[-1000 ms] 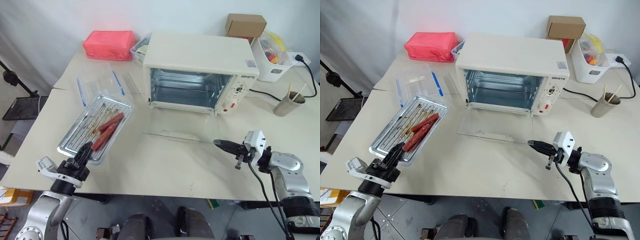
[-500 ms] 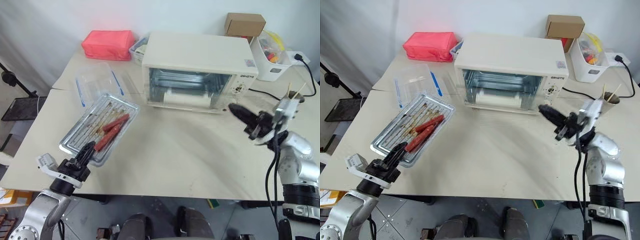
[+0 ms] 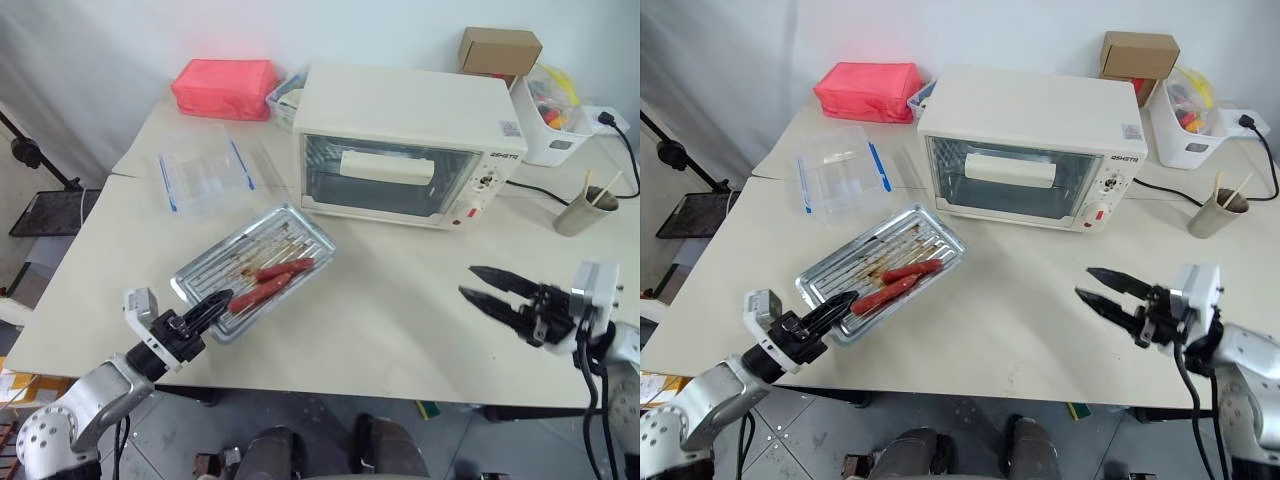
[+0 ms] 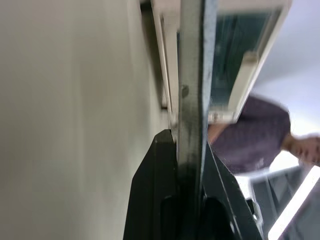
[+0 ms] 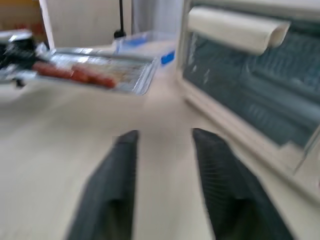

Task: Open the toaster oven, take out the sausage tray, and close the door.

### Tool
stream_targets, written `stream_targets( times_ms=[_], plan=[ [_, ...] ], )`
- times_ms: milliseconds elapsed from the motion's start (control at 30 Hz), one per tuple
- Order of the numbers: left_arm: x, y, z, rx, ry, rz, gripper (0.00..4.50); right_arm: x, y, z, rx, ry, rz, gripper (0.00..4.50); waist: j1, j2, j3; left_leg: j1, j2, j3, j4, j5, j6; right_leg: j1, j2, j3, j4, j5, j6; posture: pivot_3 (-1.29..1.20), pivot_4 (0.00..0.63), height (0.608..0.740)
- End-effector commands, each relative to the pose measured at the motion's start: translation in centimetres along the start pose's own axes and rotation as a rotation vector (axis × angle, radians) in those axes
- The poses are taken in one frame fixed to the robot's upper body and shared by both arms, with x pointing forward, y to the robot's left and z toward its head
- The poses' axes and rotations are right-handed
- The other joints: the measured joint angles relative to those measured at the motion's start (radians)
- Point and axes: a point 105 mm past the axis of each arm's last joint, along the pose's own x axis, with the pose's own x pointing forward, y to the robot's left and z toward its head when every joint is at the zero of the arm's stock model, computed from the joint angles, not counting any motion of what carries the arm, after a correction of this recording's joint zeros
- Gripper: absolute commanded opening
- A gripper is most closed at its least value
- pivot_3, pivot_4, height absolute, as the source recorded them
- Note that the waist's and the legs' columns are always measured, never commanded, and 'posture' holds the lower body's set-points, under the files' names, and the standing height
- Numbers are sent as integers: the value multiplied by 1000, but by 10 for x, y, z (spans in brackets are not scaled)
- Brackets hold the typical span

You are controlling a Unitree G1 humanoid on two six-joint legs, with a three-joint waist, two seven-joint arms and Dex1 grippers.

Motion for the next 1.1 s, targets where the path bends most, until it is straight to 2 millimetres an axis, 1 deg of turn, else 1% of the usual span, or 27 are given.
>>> stream_targets(
  times_ms=[33,67,133,300,400,467,567,767,833,867,900,933,1033,1100],
  plan=[
    [17,-8,-8,-18,164,-57,0,-9,23,8,-61,10,42,3341,-1,0,0,0,0,0,0,0,-1,0,0,0,1,0,0,0,150,740],
    [24,-8,-10,-22,213,-50,0,-12,25,6,-59,23,36,3755,-3,0,0,0,0,1,0,0,-1,0,0,0,1,0,0,0,150,740],
    [35,-8,-15,-25,303,-33,0,-16,28,5,-55,39,17,4429,-5,0,0,0,0,2,0,0,0,1,0,1,2,1,1,0,150,740],
    [63,-6,-25,5,471,-3,0,-27,39,4,-35,74,-5,4471,-1,1,0,0,-1,2,0,0,-1,0,1,1,3,1,2,0,150,740],
    [86,-7,-32,45,566,5,0,-32,41,4,-27,92,-34,4471,11,1,0,0,-1,1,0,0,0,1,5,1,3,1,2,0,150,740],
    [93,-6,-35,65,600,14,0,-33,42,4,-23,95,-41,4471,14,0,0,0,-2,2,0,0,0,1,9,1,1,2,3,0,150,740],
    [112,0,-40,102,646,52,0,-33,44,4,-22,99,-48,4471,13,0,0,0,-1,4,0,0,0,1,12,2,-1,3,5,0,150,740],
    [132,4,-44,153,717,101,0,-29,43,3,-24,100,-51,4471,22,1,-1,1,0,5,0,0,0,1,13,2,-1,3,5,0,150,740],
    [137,3,-41,175,715,114,601,-28,42,3,-26,100,-53,4500,24,1,-1,1,0,5,1,0,0,1,12,4,-1,3,5,0,150,740],
    [138,1,-39,188,719,108,712,-28,42,2,-27,100,-53,4500,23,1,0,1,0,4,1,0,0,1,12,4,-1,3,5,0,150,740],
    [138,-1,-37,194,719,105,1075,-28,41,2,-27,101,-53,4500,22,1,-1,1,0,4,1,0,0,1,11,5,-2,3,5,0,150,740],
    [138,-3,-36,204,722,100,1341,-27,41,2,-28,102,-52,4500,20,1,0,1,0,4,1,0,-1,1,12,5,-1,3,5,0,150,740],
    [135,-8,-30,216,720,88,2248,-27,40,0,-29,105,-54,4500,18,1,0,0,1,4,0,0,0,0,12,5,0,2,4,0,150,740],
    [126,-10,-27,252,720,84,2865,-27,39,-1,-28,108,-56,4500,15,1,0,0,1,4,0,1,1,0,12,5,-1,2,4,0,150,740]
  ],
)
